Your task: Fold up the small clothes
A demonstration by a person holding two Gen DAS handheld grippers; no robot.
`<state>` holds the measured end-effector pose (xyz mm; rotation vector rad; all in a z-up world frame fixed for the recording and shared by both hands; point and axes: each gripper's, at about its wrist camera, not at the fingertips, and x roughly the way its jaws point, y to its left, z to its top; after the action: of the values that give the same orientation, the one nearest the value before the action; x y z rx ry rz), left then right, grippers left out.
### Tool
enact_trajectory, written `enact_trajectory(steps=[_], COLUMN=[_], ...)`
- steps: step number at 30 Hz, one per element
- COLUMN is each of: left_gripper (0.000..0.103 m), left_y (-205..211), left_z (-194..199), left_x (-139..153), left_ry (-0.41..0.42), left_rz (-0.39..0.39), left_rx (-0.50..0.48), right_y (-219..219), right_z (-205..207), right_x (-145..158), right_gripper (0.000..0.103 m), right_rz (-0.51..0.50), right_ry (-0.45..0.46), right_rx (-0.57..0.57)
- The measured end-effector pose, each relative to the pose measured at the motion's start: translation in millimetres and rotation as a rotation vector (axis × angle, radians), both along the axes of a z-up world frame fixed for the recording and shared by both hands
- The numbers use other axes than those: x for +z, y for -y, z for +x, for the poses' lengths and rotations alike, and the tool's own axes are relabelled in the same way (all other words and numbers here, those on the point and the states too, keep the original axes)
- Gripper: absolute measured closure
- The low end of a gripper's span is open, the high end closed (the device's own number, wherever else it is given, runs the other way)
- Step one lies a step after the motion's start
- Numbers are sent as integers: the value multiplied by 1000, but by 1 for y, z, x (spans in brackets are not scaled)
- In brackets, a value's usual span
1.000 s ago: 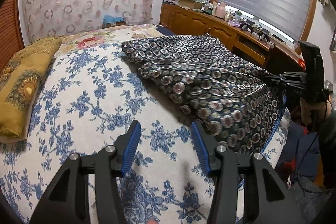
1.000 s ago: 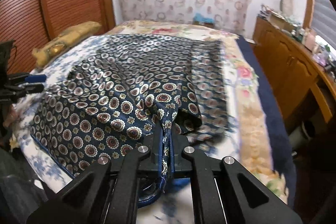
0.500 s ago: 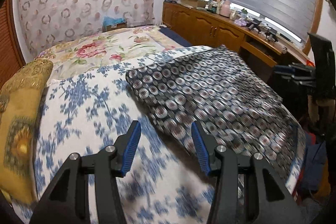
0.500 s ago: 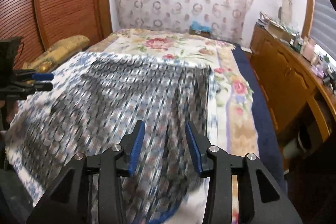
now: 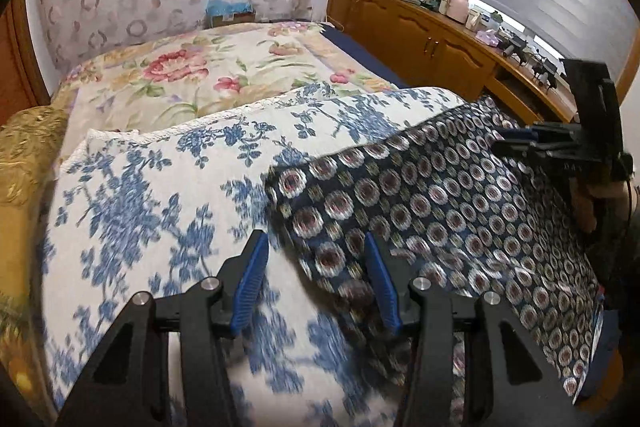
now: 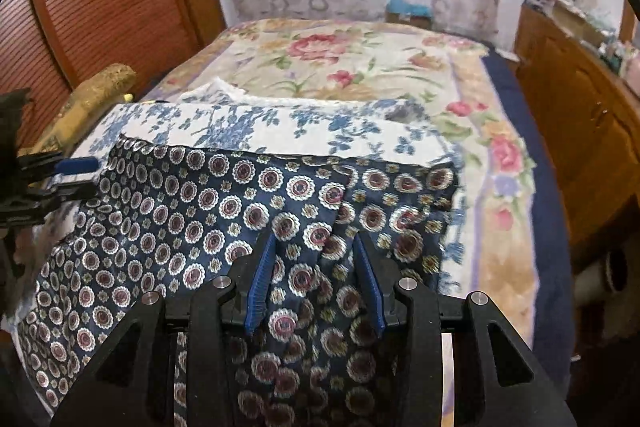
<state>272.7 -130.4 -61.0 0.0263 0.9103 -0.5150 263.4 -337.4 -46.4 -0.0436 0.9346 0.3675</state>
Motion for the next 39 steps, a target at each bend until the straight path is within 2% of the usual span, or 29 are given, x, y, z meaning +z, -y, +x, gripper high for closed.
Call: enact_trajectory(steps=[2, 3, 4, 5, 6, 8, 11, 12, 16, 20, 22, 24, 25, 27, 29, 35, 39], left_gripper=[54, 54, 55, 59, 64, 71, 95, 96, 96, 96, 92, 79, 76, 66, 63, 59, 58], left_y=[1, 3, 4, 5, 6, 8, 13, 15, 26, 33, 32, 29, 27, 23, 19, 9, 10], left_z=[6, 11, 14, 17, 20, 27, 34, 36, 36, 35, 32, 27, 22, 6, -11, -74, -113], left_x=[-2, -3, -4, -4, -4, -5, 0, 5, 35, 55, 60, 58, 57, 54, 51, 34, 26], left_ry=[-7, -7, -8, -9, -12, -20, 8, 16, 96, 158, 162, 149, 145, 145, 150, 113, 96], left_rz=[-14, -11, -9, -10, -18, -29, -35, -48, -88, -63, -58, -60, -54, -25, -8, 18, 6], left_rx=[-17, -22, -24, -27, -34, -47, -63, -72, -77, -61, -70, -83, -89, -93, -91, -101, -109], right_y=[-2, -5, -7, -10, -11, -10, -6, -3, 8, 19, 24, 25, 25, 27, 24, 15, 9], right_z=[3, 3, 3, 2, 2, -1, -8, -9, -11, -1, 5, 8, 6, 0, -11, -67, -109], right_x=[-3, -4, -4, -4, -4, 0, 15, 23, 44, 48, 44, 38, 37, 35, 36, 38, 32], right_gripper=[65, 77, 82, 94, 97, 101, 102, 102, 102, 102, 102, 100, 95, 74, 66, 65, 65], right_rz=[10, 4, 0, -1, 5, 18, 16, 14, -21, -109, -144, -176, -161, -156, -160, -137, -138], right_ry=[-6, -2, 7, 14, 18, 41, 113, 141, 209, 212, 197, 181, 170, 152, 152, 166, 160], right_rx=[26, 46, 67, 78, 90, 117, 111, 95, 38, -59, -117, -146, -134, -129, -117, -90, -84])
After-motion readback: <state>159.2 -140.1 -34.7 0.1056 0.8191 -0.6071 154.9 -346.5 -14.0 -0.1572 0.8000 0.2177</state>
